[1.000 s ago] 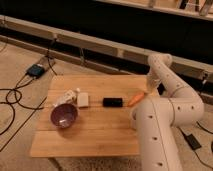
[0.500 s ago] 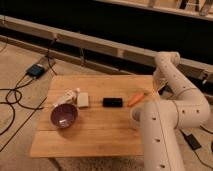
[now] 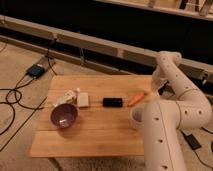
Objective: Drag the pepper across the table
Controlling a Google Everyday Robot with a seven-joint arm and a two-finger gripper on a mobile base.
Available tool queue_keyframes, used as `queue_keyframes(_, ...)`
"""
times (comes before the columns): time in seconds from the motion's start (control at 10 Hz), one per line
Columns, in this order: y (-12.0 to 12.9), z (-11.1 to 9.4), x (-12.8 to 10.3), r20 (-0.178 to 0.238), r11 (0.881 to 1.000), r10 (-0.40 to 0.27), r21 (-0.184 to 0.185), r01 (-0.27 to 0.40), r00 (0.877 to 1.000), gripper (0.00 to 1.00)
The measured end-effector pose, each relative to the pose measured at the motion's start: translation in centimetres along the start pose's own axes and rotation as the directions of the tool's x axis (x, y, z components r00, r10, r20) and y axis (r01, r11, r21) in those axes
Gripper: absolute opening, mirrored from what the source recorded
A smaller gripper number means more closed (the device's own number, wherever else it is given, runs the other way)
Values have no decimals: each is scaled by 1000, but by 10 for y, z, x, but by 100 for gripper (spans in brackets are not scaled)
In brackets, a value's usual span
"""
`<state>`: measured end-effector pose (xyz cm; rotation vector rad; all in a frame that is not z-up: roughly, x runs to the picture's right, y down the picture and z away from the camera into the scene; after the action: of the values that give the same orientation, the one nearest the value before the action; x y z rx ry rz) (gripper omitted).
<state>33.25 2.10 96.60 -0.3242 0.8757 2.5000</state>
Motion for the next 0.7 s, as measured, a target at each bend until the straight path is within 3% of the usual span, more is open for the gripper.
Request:
queue_keyframes(0.1,3,4,6,-12,1000,-13,0,13,1000,74)
queue_keyframes(0.2,6,7,11,-18,1000,-24,0,24,1000,79)
queue_keyframes(0.7,19,18,30,-29,997,-77,14,77,997,80)
